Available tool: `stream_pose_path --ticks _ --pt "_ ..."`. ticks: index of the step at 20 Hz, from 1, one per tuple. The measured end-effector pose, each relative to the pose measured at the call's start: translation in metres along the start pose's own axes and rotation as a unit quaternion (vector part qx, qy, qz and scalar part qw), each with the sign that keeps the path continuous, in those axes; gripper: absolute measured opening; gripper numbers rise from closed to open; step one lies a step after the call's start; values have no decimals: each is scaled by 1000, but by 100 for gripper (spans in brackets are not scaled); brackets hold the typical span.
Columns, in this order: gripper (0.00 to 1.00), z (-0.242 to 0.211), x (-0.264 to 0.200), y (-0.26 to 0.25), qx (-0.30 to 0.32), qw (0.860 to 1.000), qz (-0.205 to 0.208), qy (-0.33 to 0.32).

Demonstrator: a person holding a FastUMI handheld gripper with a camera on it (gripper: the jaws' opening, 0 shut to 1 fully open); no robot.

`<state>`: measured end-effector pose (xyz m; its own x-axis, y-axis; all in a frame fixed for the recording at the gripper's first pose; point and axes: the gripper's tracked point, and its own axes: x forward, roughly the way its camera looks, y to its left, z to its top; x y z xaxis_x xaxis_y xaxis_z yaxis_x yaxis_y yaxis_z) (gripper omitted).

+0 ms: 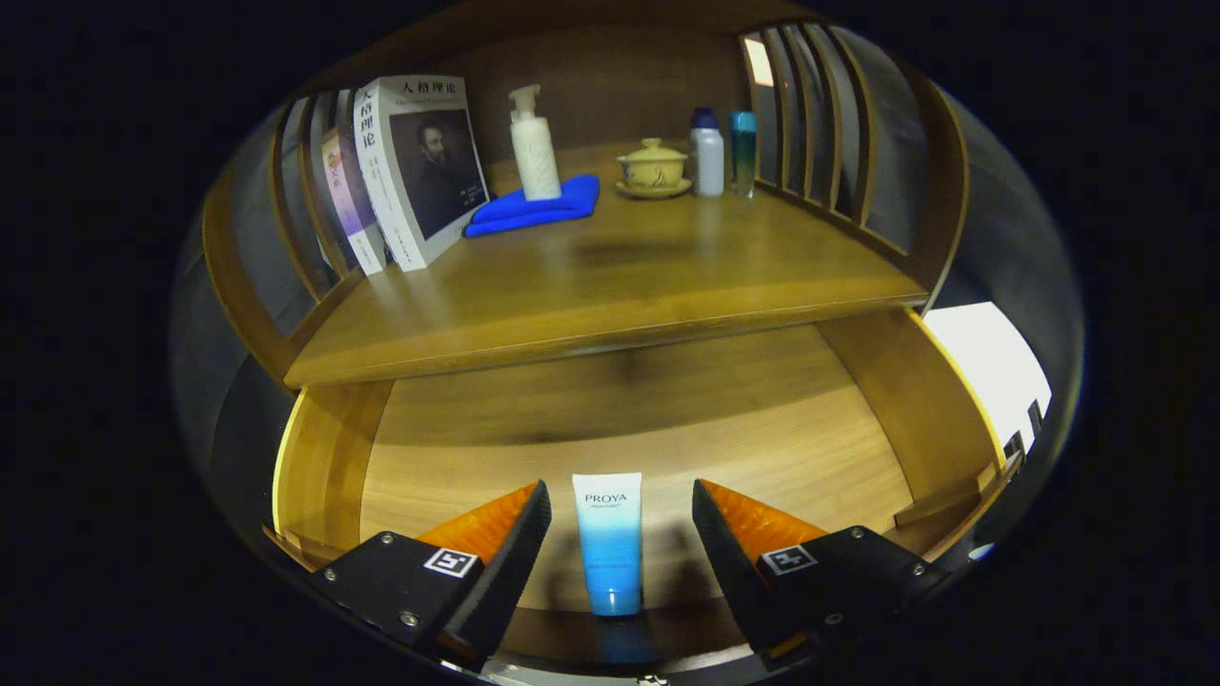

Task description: Pull open the drawer, take out the items inside it, and place them on the countertop above the cabinet.

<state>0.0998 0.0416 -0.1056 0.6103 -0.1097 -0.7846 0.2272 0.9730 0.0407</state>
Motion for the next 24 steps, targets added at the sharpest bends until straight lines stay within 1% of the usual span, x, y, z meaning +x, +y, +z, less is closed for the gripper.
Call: stream_pose_path --ticks 1,5,11,14,16,18,19,20,22,24 --pt "92 -6 5 -4 -4 1000 -8 21" --pt "92 -31 24 1 -5 996 -3 94" --pt "92 -39 30 18 -4 992 15 128" --pt "92 -44 32 13 -2 989 0 147" --pt "92 -49 34 14 8 986 1 165" --pt "91 -50 35 12 9 986 -8 167" --pt "88 -49 36 10 -1 986 -16 166" --pt "87 -49 37 8 -13 986 -23 166" --pt "80 -49 40 11 -26 987 -19 158" --pt "67 -48 43 10 -16 988 -22 151"
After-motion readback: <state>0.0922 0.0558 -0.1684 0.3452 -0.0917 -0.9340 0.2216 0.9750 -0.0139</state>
